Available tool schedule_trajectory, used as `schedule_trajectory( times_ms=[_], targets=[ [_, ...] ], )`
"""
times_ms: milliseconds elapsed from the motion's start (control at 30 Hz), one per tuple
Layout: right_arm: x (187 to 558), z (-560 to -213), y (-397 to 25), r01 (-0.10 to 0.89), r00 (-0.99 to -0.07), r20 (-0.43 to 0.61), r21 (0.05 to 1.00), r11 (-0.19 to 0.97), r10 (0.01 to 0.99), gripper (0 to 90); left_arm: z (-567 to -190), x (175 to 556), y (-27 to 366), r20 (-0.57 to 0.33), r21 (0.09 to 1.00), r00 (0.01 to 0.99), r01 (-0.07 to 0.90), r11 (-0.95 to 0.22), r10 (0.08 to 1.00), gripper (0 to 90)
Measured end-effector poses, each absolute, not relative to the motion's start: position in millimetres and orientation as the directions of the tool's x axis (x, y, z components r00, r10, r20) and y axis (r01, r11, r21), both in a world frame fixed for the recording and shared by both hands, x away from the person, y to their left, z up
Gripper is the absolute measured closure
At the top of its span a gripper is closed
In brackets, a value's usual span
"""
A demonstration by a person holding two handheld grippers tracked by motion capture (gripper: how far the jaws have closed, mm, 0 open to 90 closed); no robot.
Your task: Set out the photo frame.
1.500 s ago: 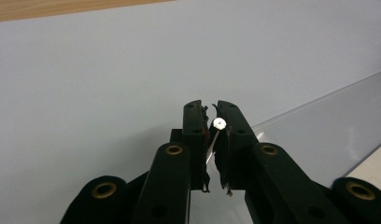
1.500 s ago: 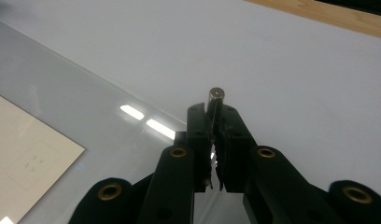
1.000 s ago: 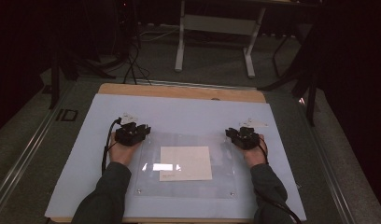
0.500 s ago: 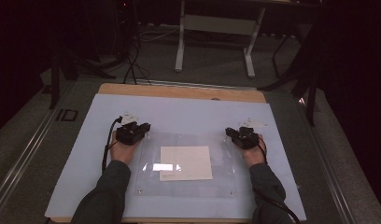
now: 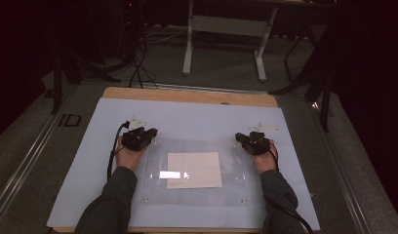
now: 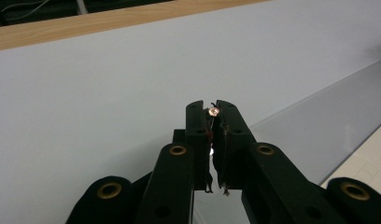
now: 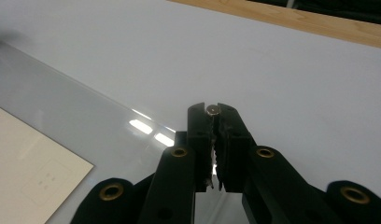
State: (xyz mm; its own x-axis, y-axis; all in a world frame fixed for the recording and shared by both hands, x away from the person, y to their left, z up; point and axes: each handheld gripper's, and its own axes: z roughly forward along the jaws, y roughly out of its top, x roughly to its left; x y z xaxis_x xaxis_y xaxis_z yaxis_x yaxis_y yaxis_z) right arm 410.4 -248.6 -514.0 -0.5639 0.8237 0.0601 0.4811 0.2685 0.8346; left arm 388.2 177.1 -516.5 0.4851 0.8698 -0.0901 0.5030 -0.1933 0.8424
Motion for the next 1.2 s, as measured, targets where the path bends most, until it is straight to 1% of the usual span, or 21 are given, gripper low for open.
schedule_trajectory(
  times_ms=[367, 767, 1033, 1200],
  targets=[
    [417, -511, -249, 0.52, -0.564, 0.083, 0.809, 0.275, 0.821, 85.2, -514, 395, 174, -0.079, 0.826, 0.467, 0.525, -0.204, 0.881, 85.3],
    [428, -510, -249, 0.566, -0.547, 0.141, 0.788, 0.24, 0.825, 85.5, -513, 406, 176, -0.128, 0.81, 0.461, 0.56, -0.176, 0.878, 85.6],
    [434, -509, -249, 0.593, -0.532, 0.165, 0.773, 0.227, 0.831, 85.5, -512, 411, 177, -0.14, 0.801, 0.452, 0.575, -0.168, 0.881, 85.6],
    [440, -507, -248, 0.624, -0.511, 0.193, 0.753, 0.208, 0.838, 85.4, -512, 417, 177, -0.17, 0.792, 0.441, 0.593, -0.144, 0.881, 85.6]
  ],
)
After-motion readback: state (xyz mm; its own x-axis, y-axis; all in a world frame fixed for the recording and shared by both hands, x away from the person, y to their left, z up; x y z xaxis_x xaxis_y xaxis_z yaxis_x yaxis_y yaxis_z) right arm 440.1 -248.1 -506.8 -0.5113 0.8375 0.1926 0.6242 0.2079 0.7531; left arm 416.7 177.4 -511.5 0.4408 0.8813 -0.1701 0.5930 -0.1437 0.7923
